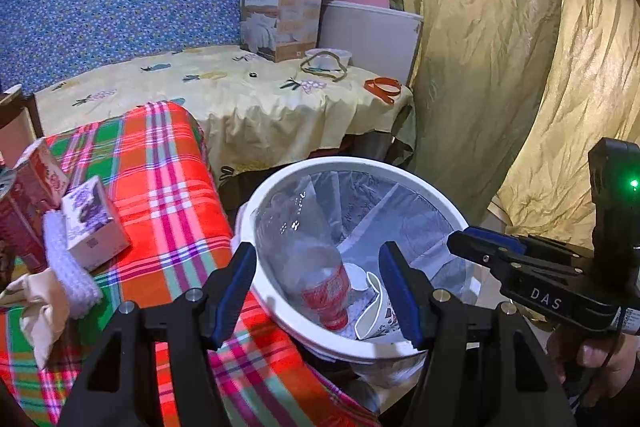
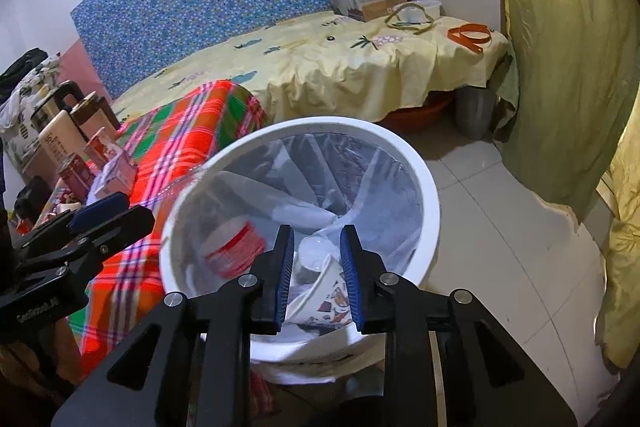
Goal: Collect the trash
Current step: 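Open both tools to drop the bottle and paper cup into the bin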
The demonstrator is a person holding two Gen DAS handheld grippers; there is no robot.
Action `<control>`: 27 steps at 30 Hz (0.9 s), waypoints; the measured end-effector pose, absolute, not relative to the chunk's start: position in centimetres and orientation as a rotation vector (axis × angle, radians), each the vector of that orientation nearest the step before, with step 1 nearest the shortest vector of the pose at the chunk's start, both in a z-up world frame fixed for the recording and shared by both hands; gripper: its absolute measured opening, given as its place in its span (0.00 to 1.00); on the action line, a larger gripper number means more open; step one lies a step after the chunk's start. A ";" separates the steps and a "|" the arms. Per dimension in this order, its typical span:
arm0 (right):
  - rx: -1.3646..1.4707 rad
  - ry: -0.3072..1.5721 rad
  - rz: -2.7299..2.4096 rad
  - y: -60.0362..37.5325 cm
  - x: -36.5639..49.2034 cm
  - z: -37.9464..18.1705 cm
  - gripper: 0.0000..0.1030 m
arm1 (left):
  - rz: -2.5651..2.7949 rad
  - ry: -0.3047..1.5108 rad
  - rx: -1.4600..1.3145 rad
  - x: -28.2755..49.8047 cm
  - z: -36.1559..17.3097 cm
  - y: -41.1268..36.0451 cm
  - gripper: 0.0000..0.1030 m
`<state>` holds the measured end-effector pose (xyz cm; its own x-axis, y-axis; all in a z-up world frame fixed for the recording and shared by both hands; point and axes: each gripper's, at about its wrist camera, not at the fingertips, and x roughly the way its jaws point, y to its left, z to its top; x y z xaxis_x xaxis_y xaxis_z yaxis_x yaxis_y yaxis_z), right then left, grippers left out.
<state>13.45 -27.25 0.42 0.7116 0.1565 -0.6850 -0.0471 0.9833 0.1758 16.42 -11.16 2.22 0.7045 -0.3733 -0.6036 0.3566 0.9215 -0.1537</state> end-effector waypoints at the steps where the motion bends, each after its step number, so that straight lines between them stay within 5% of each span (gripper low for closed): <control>1: 0.146 0.767 0.119 -27.1 13.3 0.6 0.26 | -0.400 0.674 -0.026 16.3 2.3 -11.1 0.64; 17: 0.106 0.720 0.235 -23.5 11.6 2.1 0.26 | -0.304 0.605 -0.041 12.4 4.1 -7.3 0.64; 27: 0.084 0.744 0.328 -20.5 10.8 1.5 0.40 | -0.227 0.615 -0.076 10.3 3.0 -2.9 0.64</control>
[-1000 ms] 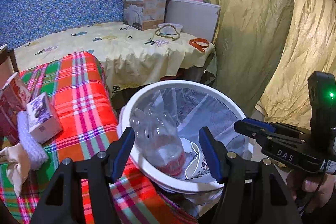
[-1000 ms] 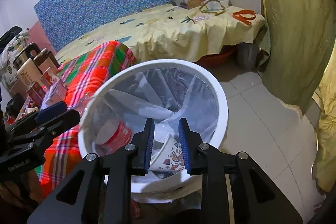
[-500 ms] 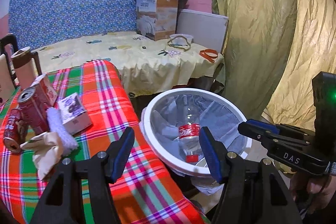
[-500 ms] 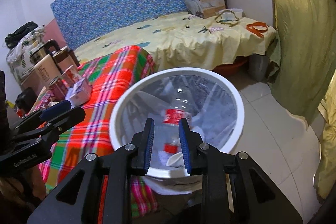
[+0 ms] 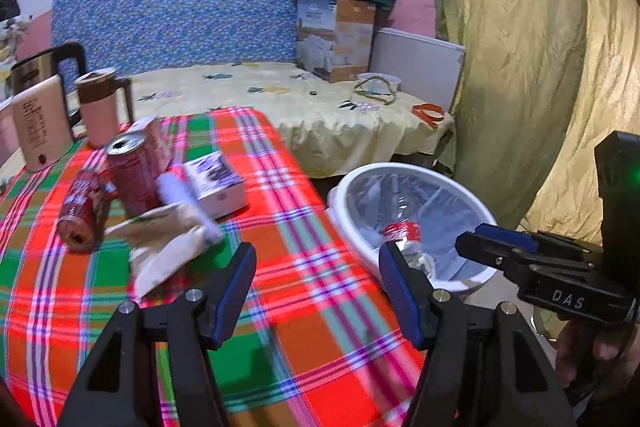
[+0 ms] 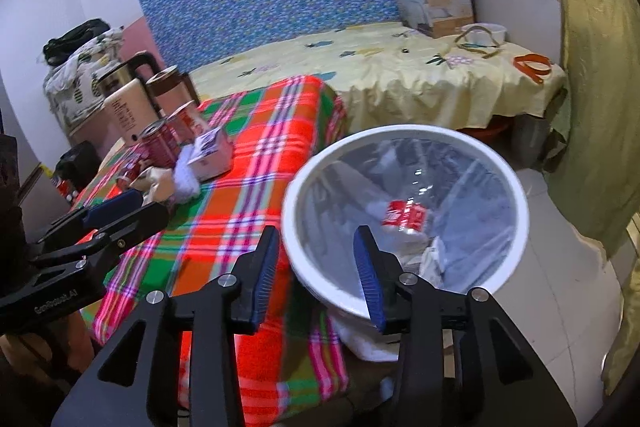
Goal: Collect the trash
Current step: 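Open both tools to drop the bottle and paper cup into the bin, then grasp the white paper bag with the left tool while the right tool grasps the purple juice carton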
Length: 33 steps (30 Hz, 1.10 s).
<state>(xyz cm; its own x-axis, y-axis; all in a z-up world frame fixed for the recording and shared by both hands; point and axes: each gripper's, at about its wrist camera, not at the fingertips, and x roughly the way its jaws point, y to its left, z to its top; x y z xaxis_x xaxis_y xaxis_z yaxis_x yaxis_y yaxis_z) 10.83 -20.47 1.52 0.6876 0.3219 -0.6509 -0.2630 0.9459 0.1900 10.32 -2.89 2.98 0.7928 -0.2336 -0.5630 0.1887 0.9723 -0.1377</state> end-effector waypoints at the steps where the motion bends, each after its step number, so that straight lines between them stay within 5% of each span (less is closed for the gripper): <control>1: 0.082 0.749 0.336 -20.2 10.8 1.4 0.40 | -0.219 0.617 -0.079 10.1 2.8 -2.4 0.64; 31: 0.045 0.814 0.439 -16.1 12.5 0.4 0.40 | -0.017 0.702 -0.008 13.6 -1.1 3.2 0.64; 33: 0.043 0.818 0.445 -15.7 12.8 0.3 0.40 | -0.006 0.720 -0.018 14.1 -1.5 3.6 0.47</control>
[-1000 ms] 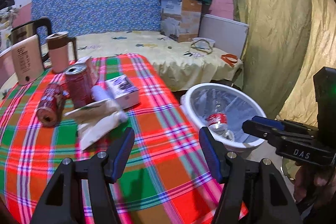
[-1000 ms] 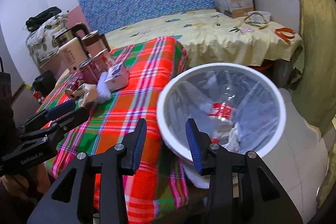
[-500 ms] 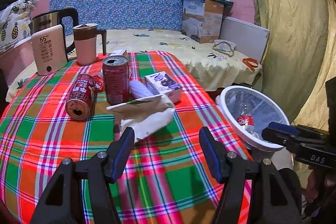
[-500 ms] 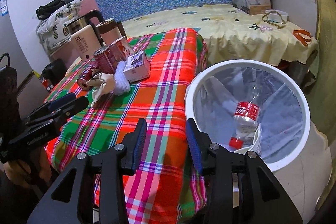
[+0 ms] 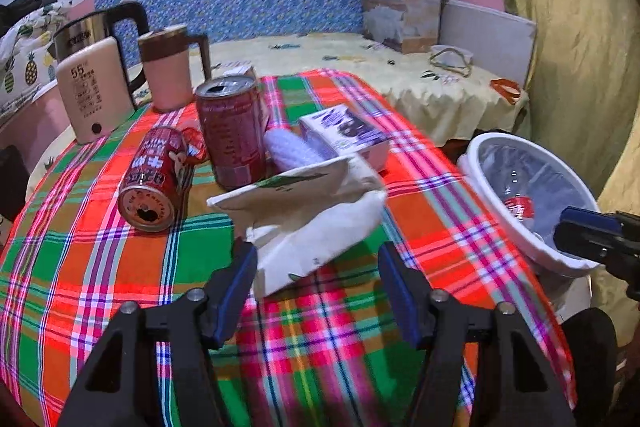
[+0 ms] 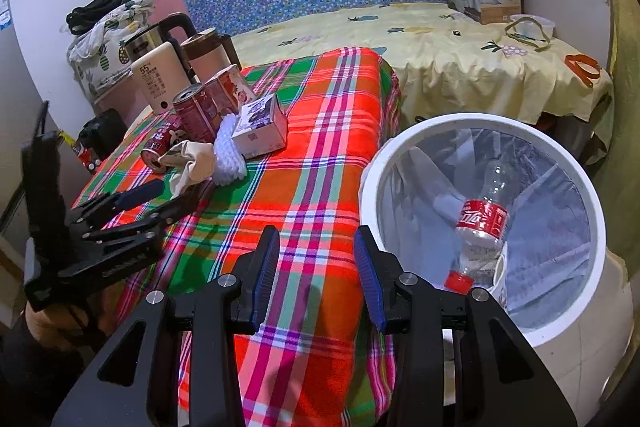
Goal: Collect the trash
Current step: 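Grasp the white paper bag with the left tool while the right tool grasps the purple juice carton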
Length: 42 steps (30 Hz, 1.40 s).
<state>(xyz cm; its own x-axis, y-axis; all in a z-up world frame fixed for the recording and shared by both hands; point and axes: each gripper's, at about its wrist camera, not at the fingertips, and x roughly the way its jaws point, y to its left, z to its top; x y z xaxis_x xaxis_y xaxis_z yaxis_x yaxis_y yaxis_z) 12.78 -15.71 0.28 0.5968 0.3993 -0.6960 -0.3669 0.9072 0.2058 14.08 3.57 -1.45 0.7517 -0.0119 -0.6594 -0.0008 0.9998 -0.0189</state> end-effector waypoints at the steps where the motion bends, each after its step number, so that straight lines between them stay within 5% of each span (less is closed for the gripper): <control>1: 0.041 0.820 0.448 -15.6 12.9 0.3 0.40 | -0.011 0.731 -0.030 14.3 -1.6 3.8 0.41; 12: 0.015 0.807 0.499 -12.8 15.0 0.4 0.40 | -0.013 0.688 -0.128 12.7 -0.8 6.4 0.12; 15: -0.015 0.788 0.509 -11.3 16.1 0.6 0.60 | -0.016 0.685 -0.146 12.6 -0.7 7.0 0.10; 17: -0.041 0.778 0.507 -10.4 16.9 0.7 0.63 | -0.018 0.684 -0.154 12.6 -0.7 7.2 0.09; 35: -0.165 0.816 0.508 -5.9 21.5 -1.4 0.63 | -0.039 0.675 -0.201 13.1 -0.9 9.1 0.08; 42: -0.117 0.805 0.494 -7.3 20.9 -0.7 0.55 | -0.045 0.672 -0.207 13.2 -0.7 9.1 0.07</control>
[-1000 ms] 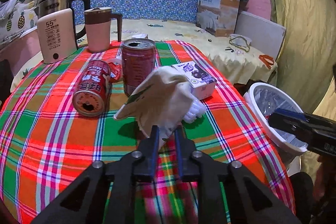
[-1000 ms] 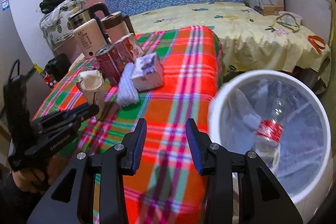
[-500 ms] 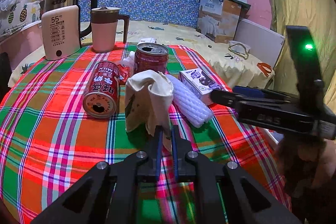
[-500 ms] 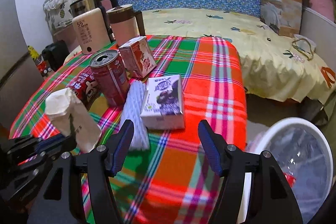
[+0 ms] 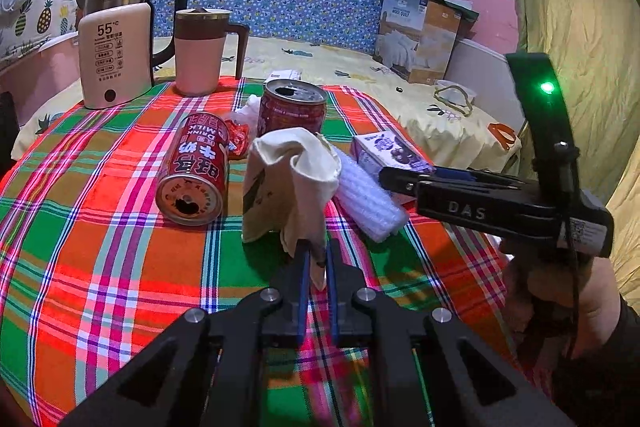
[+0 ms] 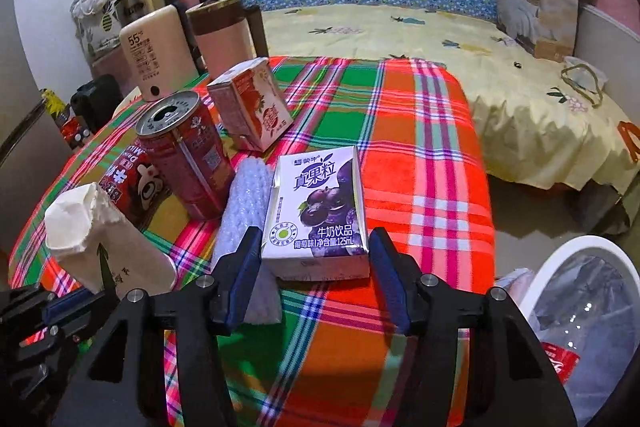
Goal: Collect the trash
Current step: 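Grasp the white paper bag with the left tool while the right tool grasps the purple juice carton, then carry the paper bag and juice carton over the bin with both tools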
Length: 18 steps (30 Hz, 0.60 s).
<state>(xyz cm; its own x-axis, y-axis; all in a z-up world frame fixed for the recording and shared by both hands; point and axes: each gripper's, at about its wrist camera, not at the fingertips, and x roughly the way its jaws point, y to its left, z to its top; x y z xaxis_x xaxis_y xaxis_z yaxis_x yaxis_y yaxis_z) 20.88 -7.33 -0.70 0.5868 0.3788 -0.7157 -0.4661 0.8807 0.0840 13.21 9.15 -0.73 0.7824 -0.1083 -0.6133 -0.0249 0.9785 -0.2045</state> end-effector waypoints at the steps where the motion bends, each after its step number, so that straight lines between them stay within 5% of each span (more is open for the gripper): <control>1: -0.115 0.797 0.488 -7.5 20.6 -0.5 0.55 | -0.046 0.672 -0.206 13.2 -0.7 9.1 0.07; 18: -0.057 0.745 0.430 -12.0 17.3 1.7 0.54 | -0.086 0.670 -0.168 12.2 0.5 6.1 0.04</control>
<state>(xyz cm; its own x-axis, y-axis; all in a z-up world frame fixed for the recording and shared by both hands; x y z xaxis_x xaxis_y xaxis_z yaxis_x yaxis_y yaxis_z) 17.34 -12.04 1.69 0.6528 0.3586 -0.6673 -0.3982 0.9118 0.1005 12.19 6.05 0.53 0.7807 -0.1328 -0.6106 0.0249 0.9830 -0.1819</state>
